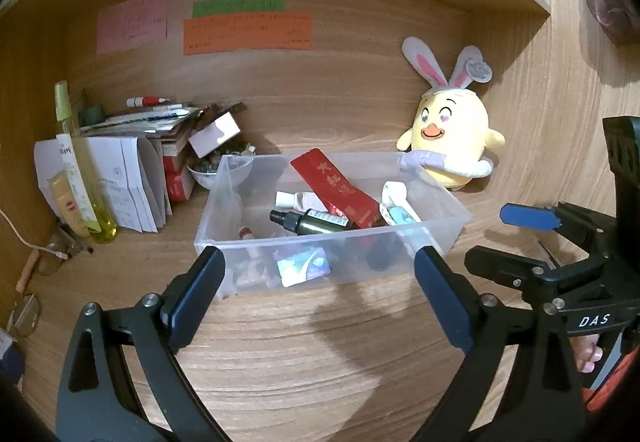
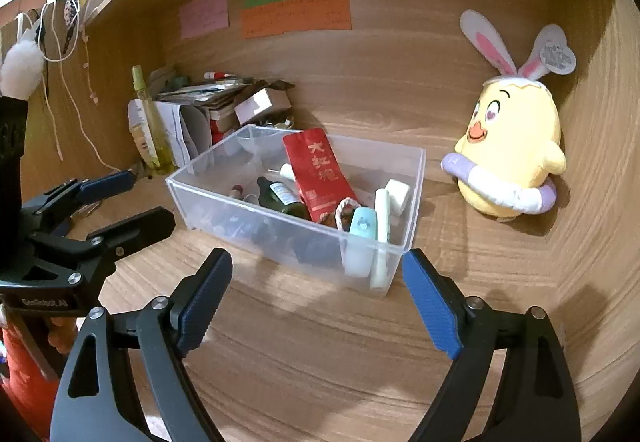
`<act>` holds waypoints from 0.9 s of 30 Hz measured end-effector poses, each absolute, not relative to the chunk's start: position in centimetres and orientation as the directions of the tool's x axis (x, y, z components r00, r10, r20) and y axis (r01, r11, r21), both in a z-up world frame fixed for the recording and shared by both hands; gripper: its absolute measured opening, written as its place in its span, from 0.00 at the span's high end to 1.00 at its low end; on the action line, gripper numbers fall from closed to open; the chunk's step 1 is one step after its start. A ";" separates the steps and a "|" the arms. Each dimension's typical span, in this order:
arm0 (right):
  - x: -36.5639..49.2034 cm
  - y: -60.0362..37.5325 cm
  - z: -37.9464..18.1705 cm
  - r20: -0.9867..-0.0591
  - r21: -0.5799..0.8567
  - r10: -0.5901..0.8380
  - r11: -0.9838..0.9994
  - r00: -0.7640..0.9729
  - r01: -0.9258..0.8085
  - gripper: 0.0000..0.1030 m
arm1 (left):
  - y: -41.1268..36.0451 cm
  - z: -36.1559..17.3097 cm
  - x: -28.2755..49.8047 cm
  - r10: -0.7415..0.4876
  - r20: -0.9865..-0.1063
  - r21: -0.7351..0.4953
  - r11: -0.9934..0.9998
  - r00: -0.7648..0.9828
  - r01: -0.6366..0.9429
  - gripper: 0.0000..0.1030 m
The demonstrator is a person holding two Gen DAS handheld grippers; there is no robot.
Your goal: Organize objects
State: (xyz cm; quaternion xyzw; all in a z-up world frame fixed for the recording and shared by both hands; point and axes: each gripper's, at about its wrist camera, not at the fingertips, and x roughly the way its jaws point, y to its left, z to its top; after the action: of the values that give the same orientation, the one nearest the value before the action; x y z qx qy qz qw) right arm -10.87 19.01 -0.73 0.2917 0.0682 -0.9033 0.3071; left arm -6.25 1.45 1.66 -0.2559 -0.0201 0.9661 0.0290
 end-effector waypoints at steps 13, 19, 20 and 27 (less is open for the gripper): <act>-10.7 19.5 -1.5 -0.570 0.083 -0.523 -0.804 -0.634 0.589 0.17 | 1.1 0.6 -6.1 0.075 -0.508 -0.090 -0.995 -0.858 -0.034 0.05; -10.7 19.5 -1.6 -0.571 0.082 -0.524 -0.802 -0.632 0.592 0.17 | 1.0 0.5 -6.2 0.073 -0.513 -0.095 -0.995 -0.855 -0.028 0.05; -10.7 19.4 -1.5 -0.571 0.082 -0.525 -0.801 -0.631 0.592 0.17 | 0.9 0.5 -6.2 0.073 -0.514 -0.097 -0.995 -0.855 -0.027 0.05; -10.4 19.1 -1.6 -0.570 0.074 -0.527 -0.797 -0.630 0.599 0.17 | 0.9 0.4 -6.2 0.073 -0.515 -0.099 -0.995 -0.854 -0.025 0.05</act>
State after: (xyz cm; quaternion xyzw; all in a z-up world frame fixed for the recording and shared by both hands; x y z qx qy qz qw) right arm -10.42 19.10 -1.57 0.2953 0.0614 -0.9007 0.3126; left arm -6.20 0.87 0.44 -0.2690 -0.0446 0.9618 0.0254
